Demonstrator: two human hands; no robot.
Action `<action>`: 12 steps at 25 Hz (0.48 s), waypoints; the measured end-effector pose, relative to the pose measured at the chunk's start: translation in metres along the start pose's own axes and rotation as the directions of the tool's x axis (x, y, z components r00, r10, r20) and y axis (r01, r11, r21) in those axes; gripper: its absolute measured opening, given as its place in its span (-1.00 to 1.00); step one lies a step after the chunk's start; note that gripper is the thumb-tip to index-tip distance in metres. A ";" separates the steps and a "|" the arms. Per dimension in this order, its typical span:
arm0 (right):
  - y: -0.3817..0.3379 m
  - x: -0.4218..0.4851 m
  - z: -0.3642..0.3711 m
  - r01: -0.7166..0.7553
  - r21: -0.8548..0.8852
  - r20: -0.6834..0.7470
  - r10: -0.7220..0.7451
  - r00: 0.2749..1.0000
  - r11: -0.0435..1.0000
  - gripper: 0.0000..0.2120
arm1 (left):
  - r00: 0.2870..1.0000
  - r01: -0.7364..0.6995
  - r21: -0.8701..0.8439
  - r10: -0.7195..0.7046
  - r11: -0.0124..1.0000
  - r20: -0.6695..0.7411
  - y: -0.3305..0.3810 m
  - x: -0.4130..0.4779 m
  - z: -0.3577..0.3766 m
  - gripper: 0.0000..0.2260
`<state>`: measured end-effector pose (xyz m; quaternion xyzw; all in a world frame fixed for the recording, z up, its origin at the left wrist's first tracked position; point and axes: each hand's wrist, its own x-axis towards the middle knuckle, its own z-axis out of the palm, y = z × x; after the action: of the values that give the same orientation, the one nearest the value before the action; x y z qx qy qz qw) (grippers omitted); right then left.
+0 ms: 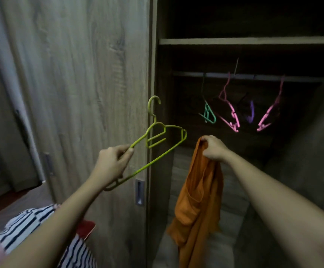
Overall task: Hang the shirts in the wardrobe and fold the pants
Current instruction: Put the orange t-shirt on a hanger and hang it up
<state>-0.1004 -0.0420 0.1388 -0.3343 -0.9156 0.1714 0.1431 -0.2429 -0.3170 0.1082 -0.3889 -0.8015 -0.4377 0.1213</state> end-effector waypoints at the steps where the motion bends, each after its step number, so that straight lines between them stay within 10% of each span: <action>1: -0.003 -0.001 0.001 -0.007 0.011 -0.003 0.007 1.000 1.000 -0.44 | 1.000 0.009 -0.019 -0.008 1.000 0.030 -0.012 -0.009 -0.019 -0.84; 8: -0.028 -0.010 0.000 -0.006 0.030 0.053 0.005 0.999 1.000 -0.38 | 0.971 0.054 -0.230 0.003 0.972 0.237 -0.056 -0.051 -0.076 -0.78; 12: -0.071 -0.027 0.014 0.242 -0.022 0.138 -0.237 0.962 0.970 -0.37 | 0.973 -0.032 -0.233 0.083 0.972 0.214 -0.047 -0.047 -0.061 -0.84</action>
<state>-0.1262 -0.1139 0.1512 -0.2115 -0.9600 0.1573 0.0942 -0.2548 -0.4043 0.0905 -0.4699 -0.7429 -0.4767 -0.0018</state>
